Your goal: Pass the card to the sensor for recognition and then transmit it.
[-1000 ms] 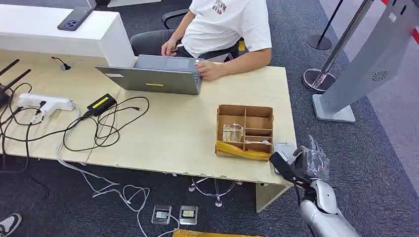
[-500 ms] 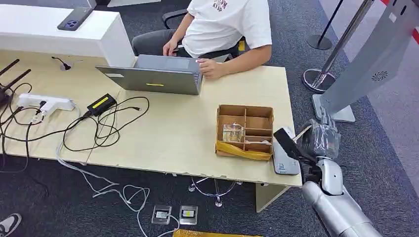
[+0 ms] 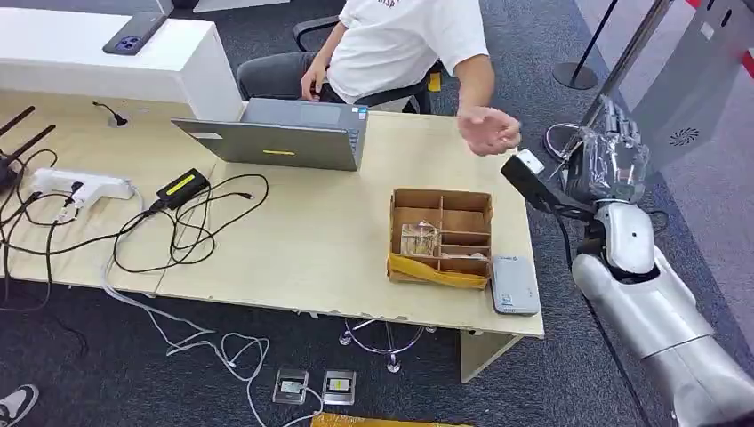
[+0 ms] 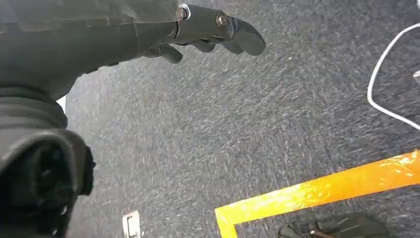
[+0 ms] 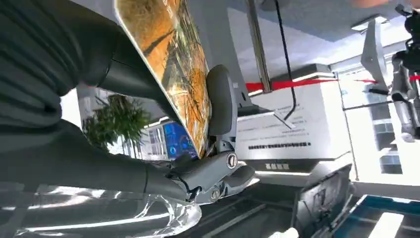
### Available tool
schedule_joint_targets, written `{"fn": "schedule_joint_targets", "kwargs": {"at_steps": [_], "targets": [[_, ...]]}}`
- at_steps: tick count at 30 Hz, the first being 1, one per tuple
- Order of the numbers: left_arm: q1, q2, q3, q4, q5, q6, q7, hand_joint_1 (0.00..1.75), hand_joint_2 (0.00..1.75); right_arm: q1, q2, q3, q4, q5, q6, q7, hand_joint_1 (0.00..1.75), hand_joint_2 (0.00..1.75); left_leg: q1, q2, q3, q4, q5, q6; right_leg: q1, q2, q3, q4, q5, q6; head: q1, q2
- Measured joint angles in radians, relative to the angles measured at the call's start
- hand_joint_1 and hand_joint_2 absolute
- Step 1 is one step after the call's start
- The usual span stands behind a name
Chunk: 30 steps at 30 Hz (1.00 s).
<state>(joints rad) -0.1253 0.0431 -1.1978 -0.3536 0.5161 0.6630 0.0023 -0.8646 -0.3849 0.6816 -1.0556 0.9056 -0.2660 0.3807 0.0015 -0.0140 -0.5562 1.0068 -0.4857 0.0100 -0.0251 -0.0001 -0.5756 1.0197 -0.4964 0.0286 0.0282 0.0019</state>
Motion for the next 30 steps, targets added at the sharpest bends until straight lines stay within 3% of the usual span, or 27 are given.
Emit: {"fn": "schedule_joint_targets", "kwargs": {"at_steps": [8, 20, 21, 22, 23, 30], "targets": [[-0.014, 0.000, -0.019, 0.000, -0.014, -0.003, 0.010, 0.00, 0.00, -0.116, 0.093, 0.122, 0.129, 0.025, 0.034, 0.004, 1.75, 1.75, 0.001, -0.001, 0.000, 0.000, 0.001, 0.000, 0.001, -0.001, 0.000, 0.000, 0.000, 0.000, 0.000, 0.000], [-0.012, 0.010, -0.039, 0.000, -0.023, -0.015, 0.031, 0.00, 0.00, -0.204, 0.185, 0.218, 0.292, 0.044, 0.030, 0.015, 1.75, 1.75, 0.001, -0.001, 0.000, 0.000, 0.001, -0.001, 0.001, -0.001, 0.000, 0.000, 0.000, 0.000, 0.000, 0.000], [-0.012, 0.010, -0.040, 0.000, -0.023, -0.016, 0.031, 0.00, 0.00, -0.207, 0.190, 0.223, 0.304, 0.043, 0.028, 0.016, 1.68, 1.75, 0.001, -0.001, 0.000, 0.000, 0.001, -0.001, 0.001, -0.001, 0.000, 0.000, 0.000, 0.000, 0.000, 0.000], [-0.012, 0.010, -0.040, 0.000, -0.023, -0.016, 0.031, 0.00, 0.00, -0.207, 0.190, 0.226, 0.310, 0.042, 0.025, 0.017, 0.49, 1.75, 0.001, -0.001, -0.001, 0.000, 0.001, -0.001, 0.001, -0.001, -0.001, 0.000, 0.000, 0.000, 0.000, 0.000], [-0.012, 0.010, -0.040, 0.000, -0.023, -0.017, 0.031, 0.00, 0.00, -0.207, 0.191, 0.230, 0.315, 0.042, 0.022, 0.017, 0.00, 1.75, 0.001, -0.001, -0.001, 0.000, 0.001, -0.001, 0.001, -0.001, -0.001, 0.000, 0.000, 0.000, 0.000, 0.000], [-0.013, 0.009, -0.045, 0.000, -0.024, -0.018, 0.031, 0.00, 0.00, -0.206, 0.188, 0.253, 0.360, 0.024, -0.022, 0.035, 0.00, 1.75, 0.001, -0.001, 0.000, 0.000, 0.001, -0.001, 0.001, -0.001, -0.001, 0.000, 0.000, 0.000, 0.000, 0.000]]}}
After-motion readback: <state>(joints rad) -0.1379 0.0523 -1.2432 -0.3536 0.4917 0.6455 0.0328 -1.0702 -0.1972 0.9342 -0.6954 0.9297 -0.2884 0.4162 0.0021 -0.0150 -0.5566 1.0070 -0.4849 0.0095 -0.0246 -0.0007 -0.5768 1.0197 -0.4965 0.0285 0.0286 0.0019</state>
